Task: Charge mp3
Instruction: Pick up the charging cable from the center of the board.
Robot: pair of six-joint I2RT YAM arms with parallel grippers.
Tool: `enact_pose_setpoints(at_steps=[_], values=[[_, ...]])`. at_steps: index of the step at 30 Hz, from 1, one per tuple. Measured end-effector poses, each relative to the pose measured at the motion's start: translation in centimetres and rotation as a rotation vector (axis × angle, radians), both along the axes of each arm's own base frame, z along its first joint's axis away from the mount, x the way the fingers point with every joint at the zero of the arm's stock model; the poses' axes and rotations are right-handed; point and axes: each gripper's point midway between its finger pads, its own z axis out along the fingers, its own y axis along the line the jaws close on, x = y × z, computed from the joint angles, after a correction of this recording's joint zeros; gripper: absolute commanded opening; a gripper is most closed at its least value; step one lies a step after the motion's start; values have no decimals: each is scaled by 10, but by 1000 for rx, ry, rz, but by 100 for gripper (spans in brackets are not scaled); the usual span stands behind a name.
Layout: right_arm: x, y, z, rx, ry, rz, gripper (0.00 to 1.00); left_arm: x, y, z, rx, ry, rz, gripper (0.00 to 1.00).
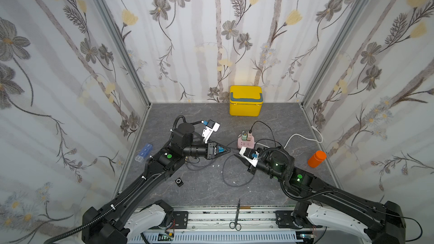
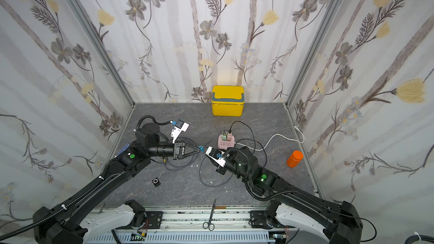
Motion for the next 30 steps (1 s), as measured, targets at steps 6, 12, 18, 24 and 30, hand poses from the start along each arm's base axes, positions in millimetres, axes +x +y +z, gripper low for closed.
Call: enact_pose_setpoints(at_steps=[6,12,18,24,30], values=[[-11,-30,42,362,182,-64,62,11,2,25,-48,-118,64,0],[-23,-21,20,665,494,32,60,13,3,46,-167,-222,114,0],[-28,-2,37,893,641,187,60,11,1,57,-240,-299,136,0],[-31,-7,69,1094,618,303,58,10,-1,53,-274,-294,164,0],[-25,-8,82,1185,591,330,56,9,-6,57,-316,-292,175,0]])
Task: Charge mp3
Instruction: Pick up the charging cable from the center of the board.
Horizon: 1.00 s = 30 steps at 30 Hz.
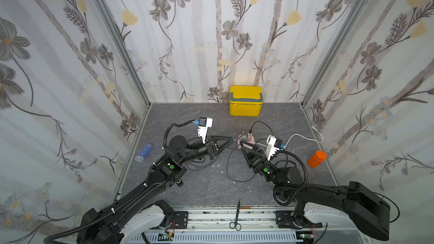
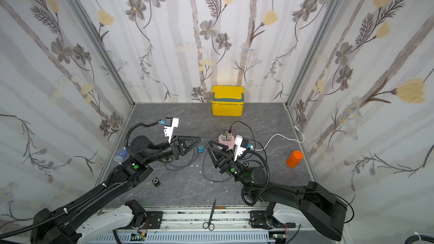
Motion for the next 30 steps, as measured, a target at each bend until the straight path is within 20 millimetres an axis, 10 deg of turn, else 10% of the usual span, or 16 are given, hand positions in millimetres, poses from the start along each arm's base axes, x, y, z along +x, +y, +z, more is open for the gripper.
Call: enact_pose_setpoints(at_steps=[30], values=[[12,2,-1,29,20,-16,18,-7,-21,-3,2,35,-51,0]])
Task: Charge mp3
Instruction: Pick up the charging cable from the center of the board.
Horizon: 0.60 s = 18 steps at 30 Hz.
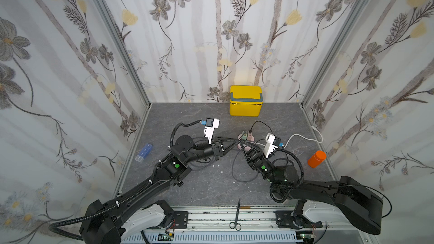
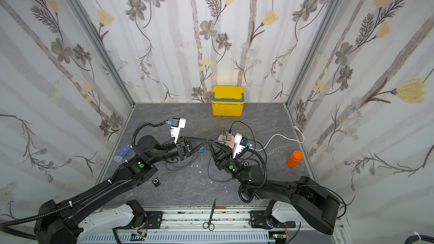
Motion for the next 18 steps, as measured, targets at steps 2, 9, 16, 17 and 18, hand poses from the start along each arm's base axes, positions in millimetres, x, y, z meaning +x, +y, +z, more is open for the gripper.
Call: enact_pose_setpoints(at_steps=[2,9,16,17,18], values=[[2,1,-2,-1,9,5,18,2,0,-1,3,5,7,0],[4,2,-1,16,33,19,0,6,-1,-2,7,13,23,7],[-5,-3,5,11,-13,23,0,2,-6,6,16,-14,-6,41],[-7,-2,4,5,-15,31,0,0,-7,7,21,-15,-15,46],[-10,-3,4,-3,-28,40,0,-2,-7,8,28,-18,-23,49]])
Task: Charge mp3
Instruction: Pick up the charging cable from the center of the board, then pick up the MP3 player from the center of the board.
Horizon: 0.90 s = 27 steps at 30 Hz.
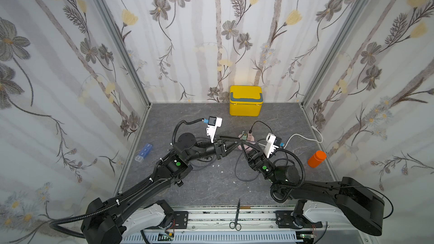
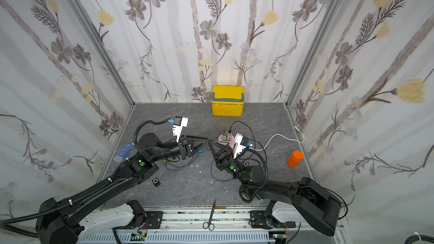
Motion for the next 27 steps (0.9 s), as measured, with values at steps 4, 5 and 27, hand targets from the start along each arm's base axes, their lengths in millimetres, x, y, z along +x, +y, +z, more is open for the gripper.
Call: enact_pose_setpoints(at_steps=[4,5,27], values=[[5,-19,4,9,-15,-63,0,6,14,9,47,-28,75,55],[9,-26,5,4,-15,-94,0,9,22,14,57,-41,114,55],[178,-152,-86,-593,385,-684,0,151,38,-274,1153,473,512,41]])
